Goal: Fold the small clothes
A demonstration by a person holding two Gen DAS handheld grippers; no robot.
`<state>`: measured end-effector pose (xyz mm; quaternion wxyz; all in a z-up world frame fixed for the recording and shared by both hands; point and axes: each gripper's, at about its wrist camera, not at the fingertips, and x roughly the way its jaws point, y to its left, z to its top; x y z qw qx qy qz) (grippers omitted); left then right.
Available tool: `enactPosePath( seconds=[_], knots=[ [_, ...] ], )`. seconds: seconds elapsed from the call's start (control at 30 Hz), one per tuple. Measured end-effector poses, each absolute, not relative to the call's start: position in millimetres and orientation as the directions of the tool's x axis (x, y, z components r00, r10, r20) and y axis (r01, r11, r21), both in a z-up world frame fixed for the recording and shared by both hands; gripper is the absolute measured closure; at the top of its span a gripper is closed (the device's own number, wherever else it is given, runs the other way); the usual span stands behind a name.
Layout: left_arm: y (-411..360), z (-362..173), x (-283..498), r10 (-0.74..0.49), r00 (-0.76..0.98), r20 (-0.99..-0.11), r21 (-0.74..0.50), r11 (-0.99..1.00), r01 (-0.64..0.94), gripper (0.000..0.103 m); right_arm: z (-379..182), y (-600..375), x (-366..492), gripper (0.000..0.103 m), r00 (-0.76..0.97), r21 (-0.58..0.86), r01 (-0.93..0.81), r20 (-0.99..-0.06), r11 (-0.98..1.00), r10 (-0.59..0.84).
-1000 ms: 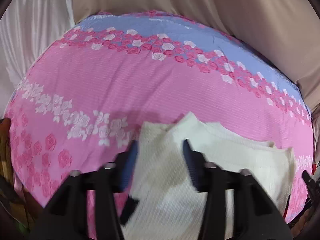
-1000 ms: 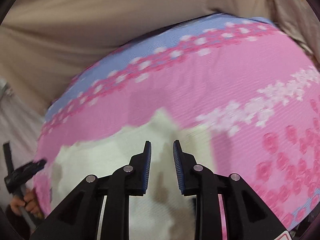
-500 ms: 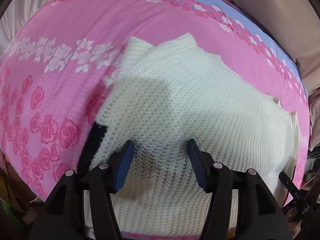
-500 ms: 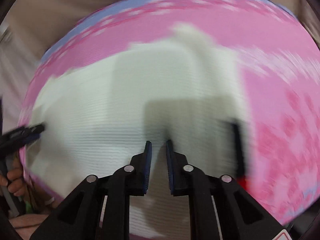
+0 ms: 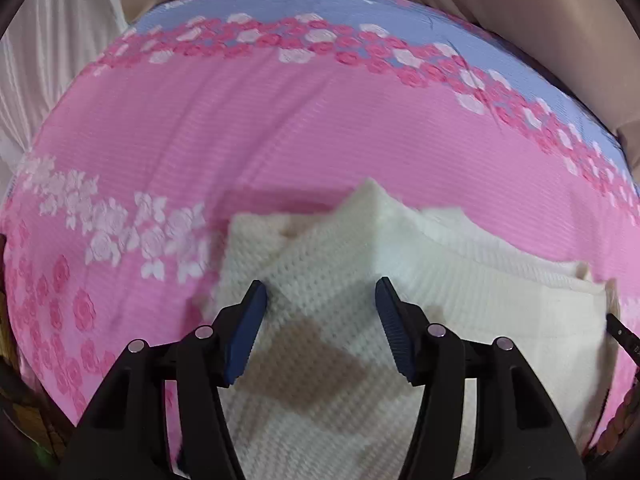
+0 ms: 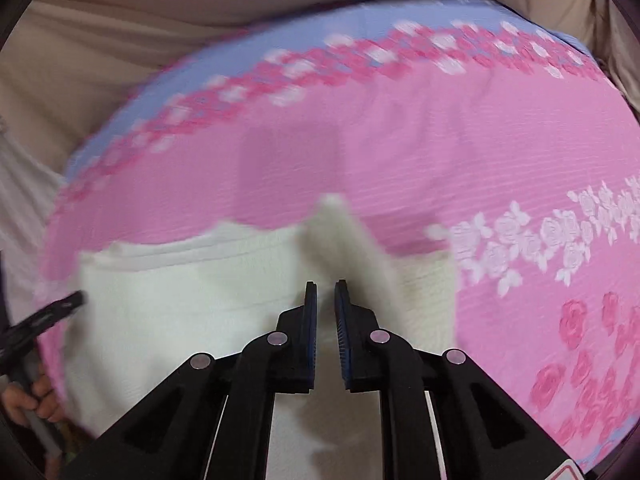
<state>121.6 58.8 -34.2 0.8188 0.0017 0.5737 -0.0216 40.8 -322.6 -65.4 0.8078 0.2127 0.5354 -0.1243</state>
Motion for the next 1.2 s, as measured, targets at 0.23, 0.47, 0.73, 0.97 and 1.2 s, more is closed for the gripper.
enactPosePath(
  seconds=[0.23,0.47,0.73,0.97,1.2],
  knots=[
    [69.9,-17.0,105.6,-0.073,0.345,-0.936,-0.067,0.997,0.028,0.048,-25.4,-309.6,3.5,0.092,0.456,0.268,0.397,-0.888,0.878,0.065],
    [99.8,-23.1,78.5,-0.064,0.299,-0.952,-0.079,0.996,-0.039,0.048,-46.6,-298.6,-16.1,0.095,0.382,0.196,0.402,-0.924,0.895,0.031],
    [147.4,-14.5,35.2,-0.106,0.301,-0.948,-0.158,0.976,-0.152,0.046,-11.7,-182.2,7.1,0.089,0.394,0.276,0.066,-0.89,0.959,0.229],
    [151.5,-16.1,16.6,-0.1,0.298,-0.949,-0.151,0.977,-0.153,0.045,-53.1,-112.7,25.1,0.089,0.254,0.195,-0.061,-0.946,0.979,0.204],
    [140.0,-18.1,9.3,-0.095,0.301,-0.949,-0.136,0.984,-0.118,0.042,-70.3,-88.2,45.3,0.09,0.196,0.231,-0.112,-0.949,0.967,0.249]
  ],
)
